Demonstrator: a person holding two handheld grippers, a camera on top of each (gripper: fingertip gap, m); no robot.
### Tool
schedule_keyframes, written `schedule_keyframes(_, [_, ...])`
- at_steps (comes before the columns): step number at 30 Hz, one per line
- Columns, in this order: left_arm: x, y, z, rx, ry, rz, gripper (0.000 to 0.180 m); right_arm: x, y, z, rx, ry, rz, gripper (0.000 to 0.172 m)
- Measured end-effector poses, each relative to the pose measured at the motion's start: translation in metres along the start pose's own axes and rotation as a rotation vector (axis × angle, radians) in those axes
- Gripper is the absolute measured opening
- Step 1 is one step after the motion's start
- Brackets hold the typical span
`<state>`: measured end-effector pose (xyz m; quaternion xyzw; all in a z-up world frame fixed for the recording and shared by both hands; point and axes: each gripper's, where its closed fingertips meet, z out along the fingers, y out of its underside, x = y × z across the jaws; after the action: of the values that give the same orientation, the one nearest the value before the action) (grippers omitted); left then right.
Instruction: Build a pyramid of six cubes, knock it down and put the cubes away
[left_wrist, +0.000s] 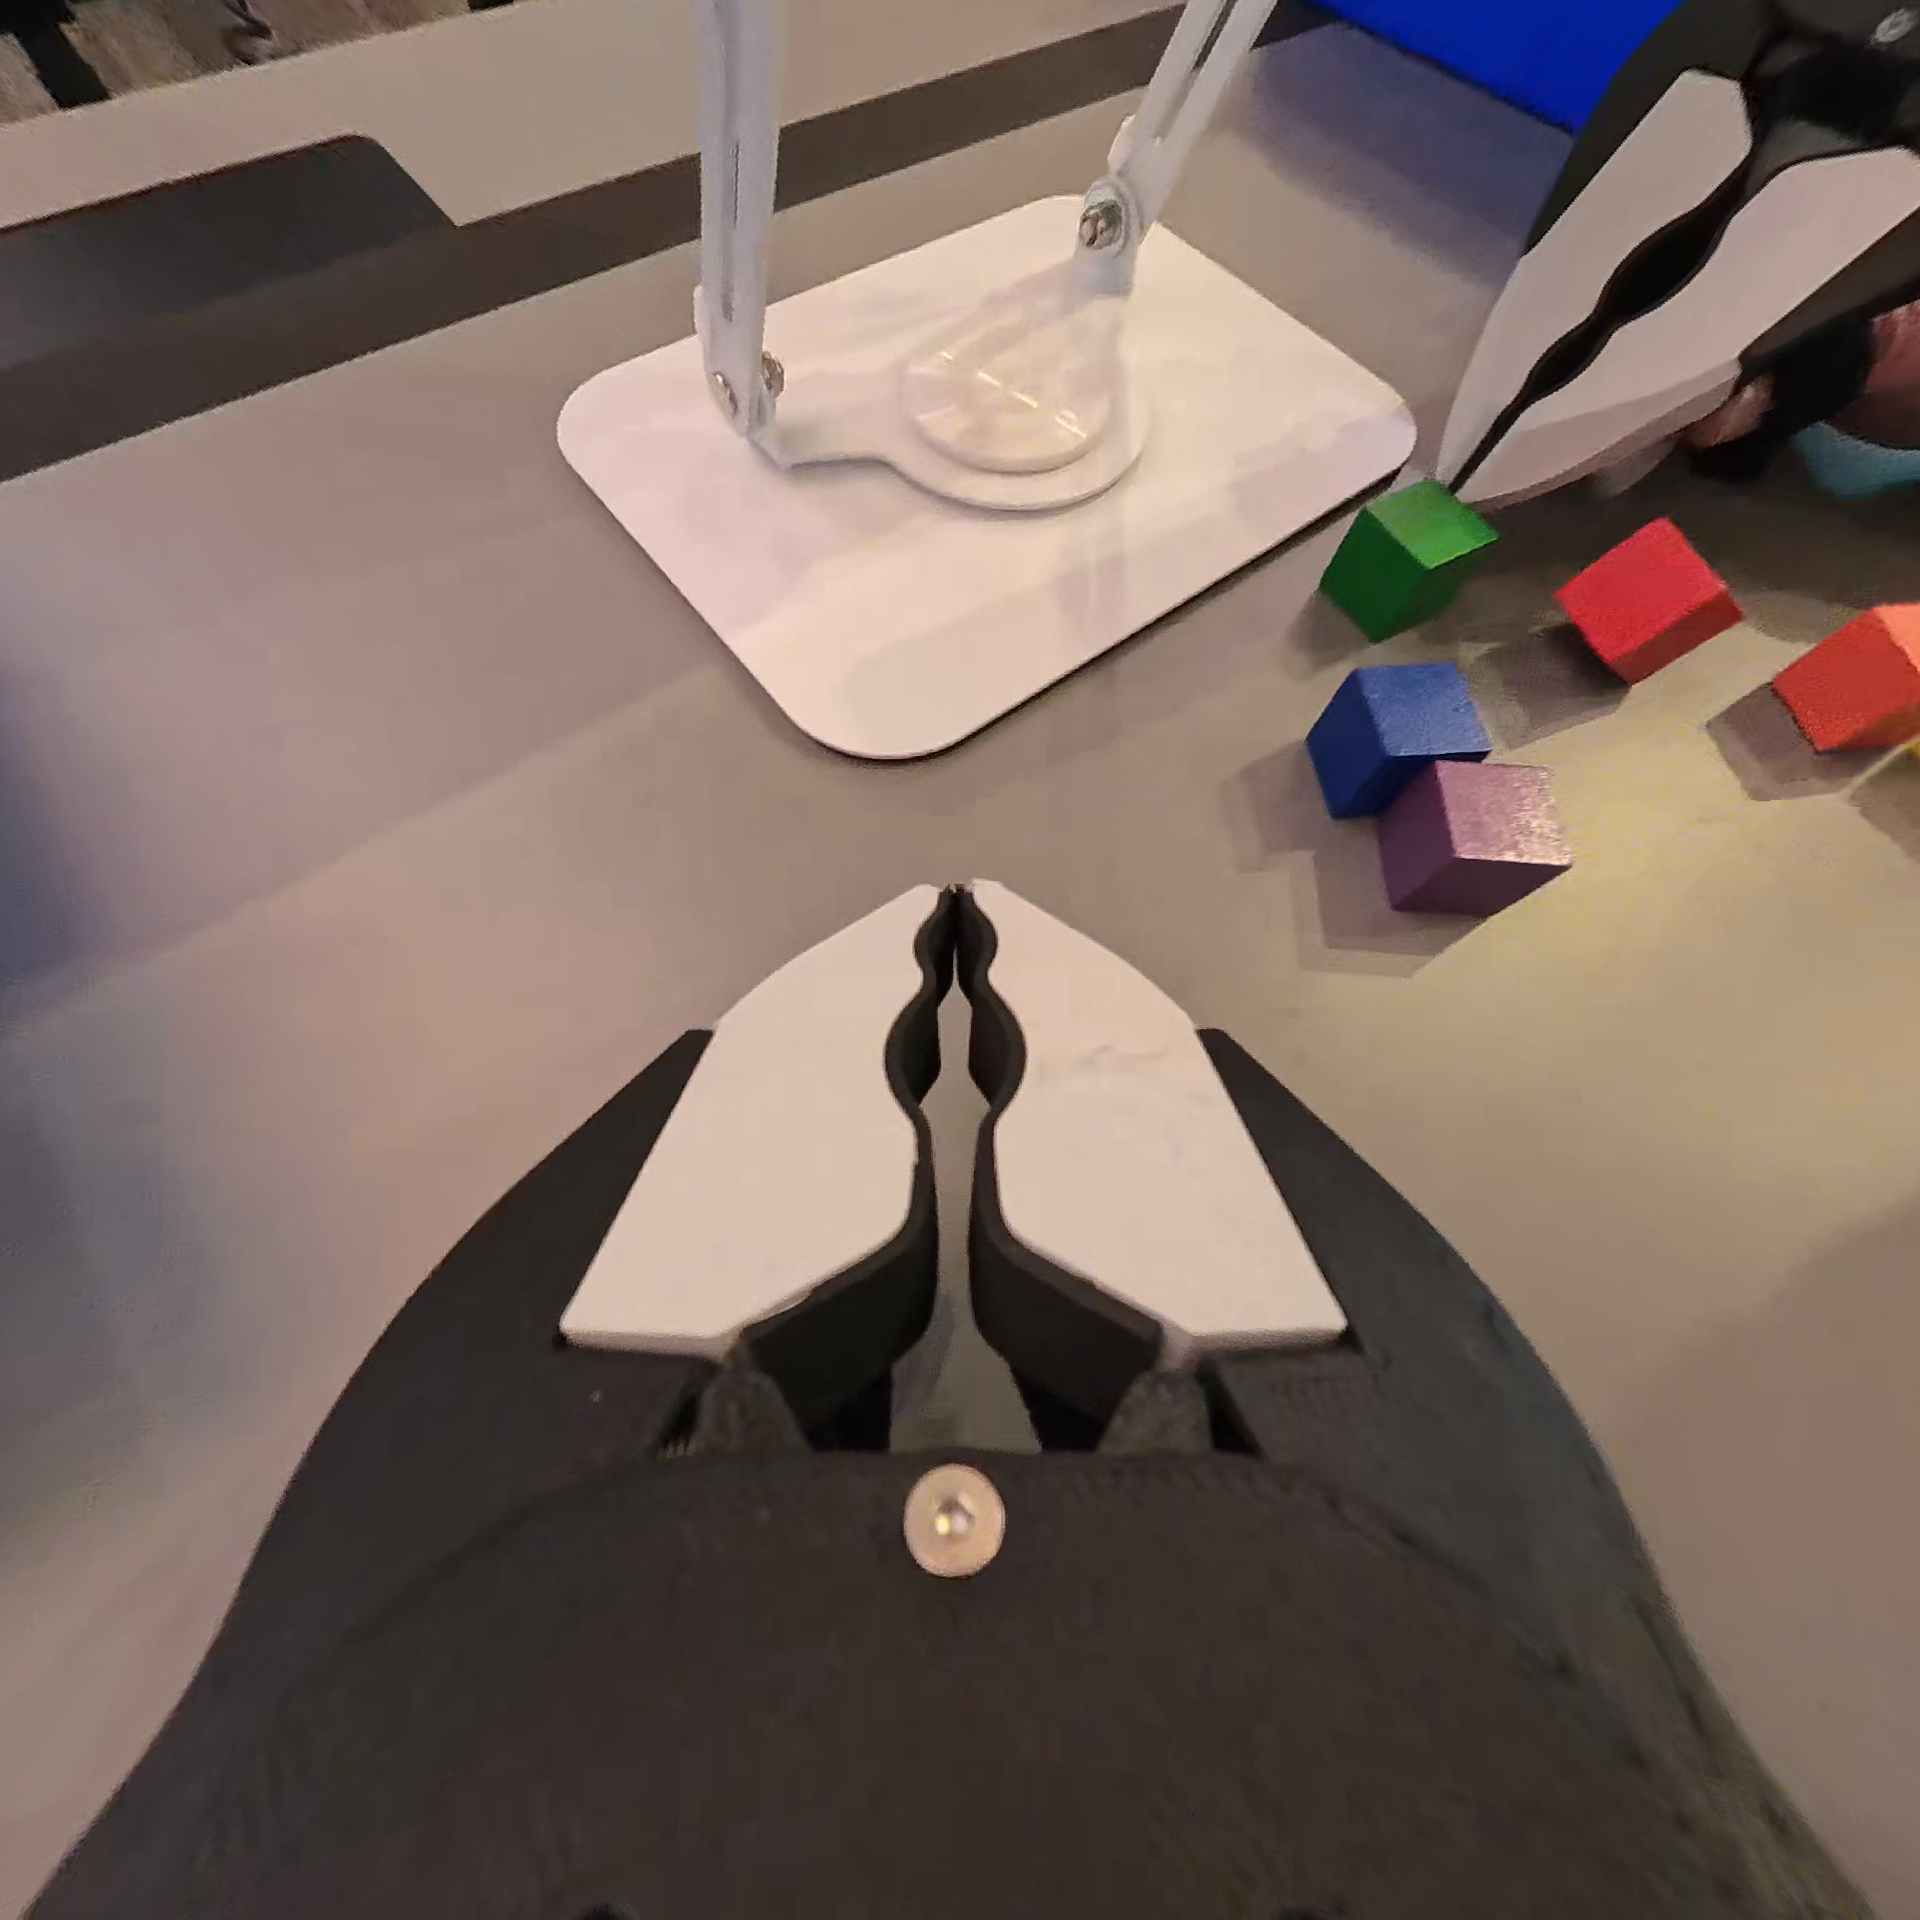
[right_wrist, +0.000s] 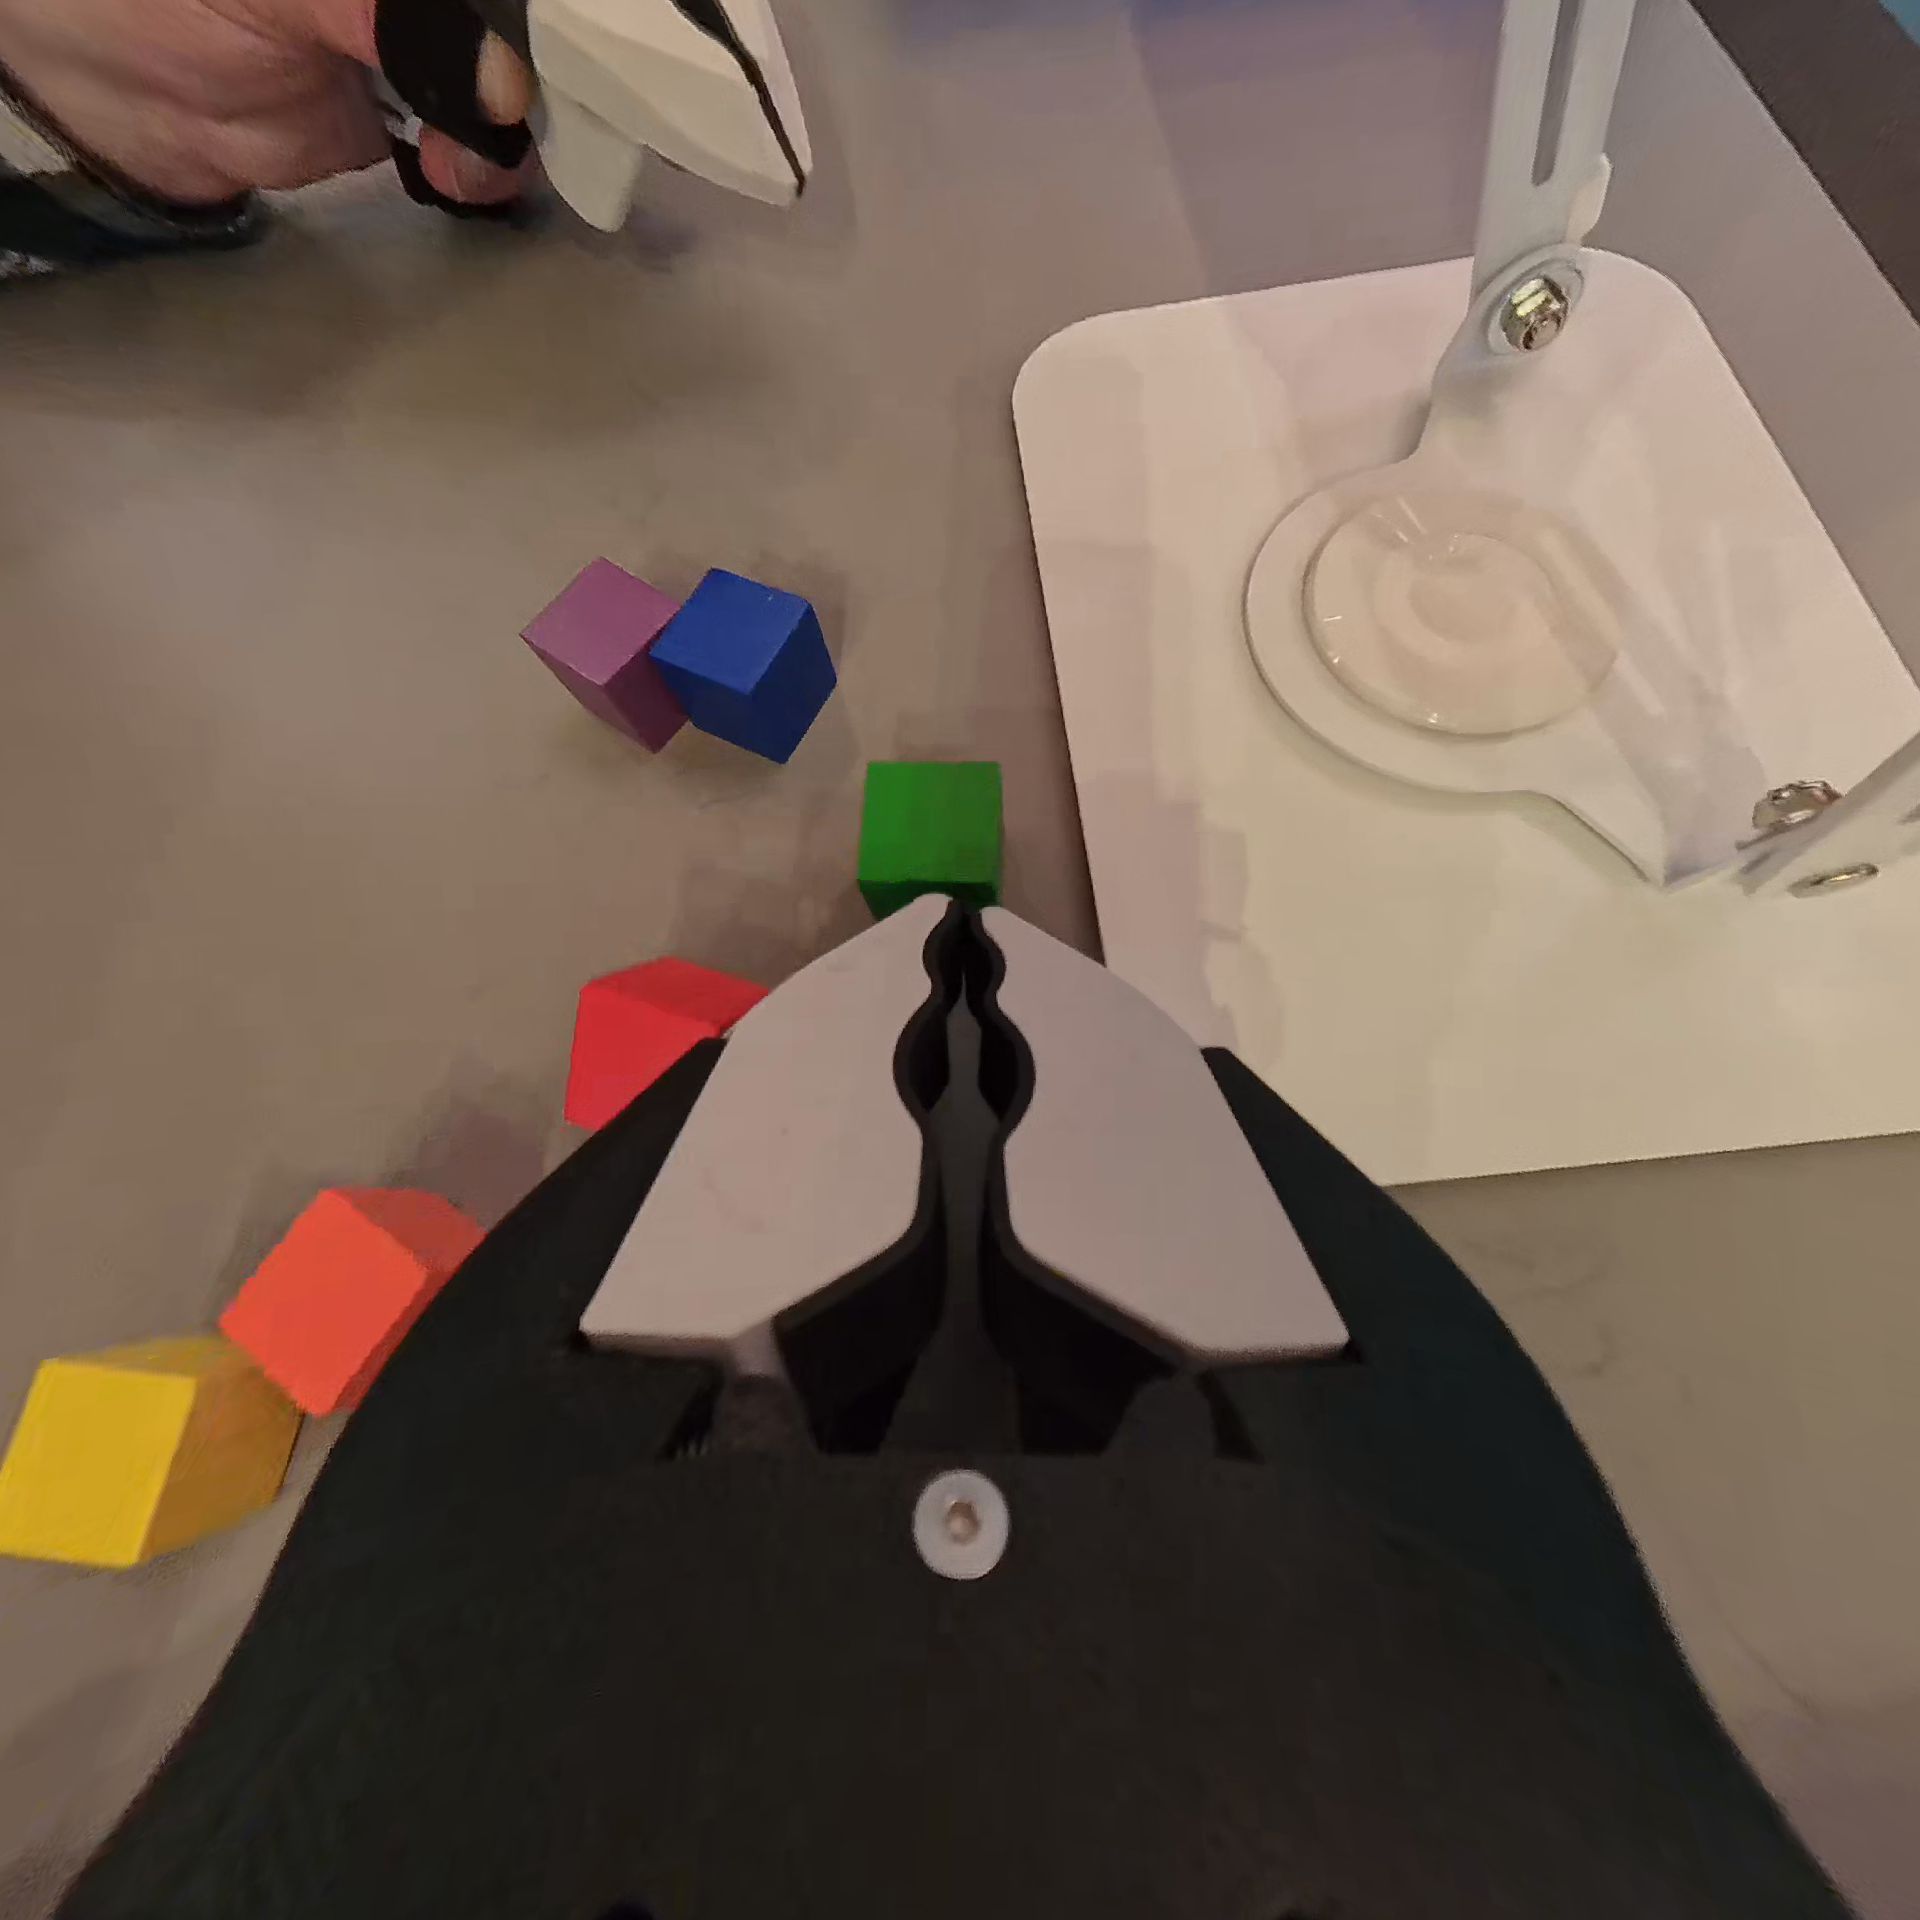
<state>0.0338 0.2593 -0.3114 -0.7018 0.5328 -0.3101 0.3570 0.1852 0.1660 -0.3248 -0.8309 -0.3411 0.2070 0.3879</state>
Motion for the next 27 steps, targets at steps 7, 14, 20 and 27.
schedule_keyframes(7, [0.005,0.001,0.005,-0.023,0.025,0.057,0.000,-0.009,-0.020,-0.020,0.012,-0.020,-0.030,0.011])
schedule_keyframes(14, [-0.003,0.005,0.008,-0.054,0.023,0.109,0.000,-0.028,0.001,-0.024,-0.336,0.011,0.057,0.053])
schedule_keyframes(20, [0.000,0.007,0.007,-0.064,0.019,0.140,0.000,-0.040,0.029,-0.004,-0.528,0.090,0.208,0.054])
schedule_keyframes(27, [0.001,0.008,0.006,-0.063,0.026,0.142,0.000,-0.041,0.020,-0.007,-0.517,0.152,0.194,0.029])
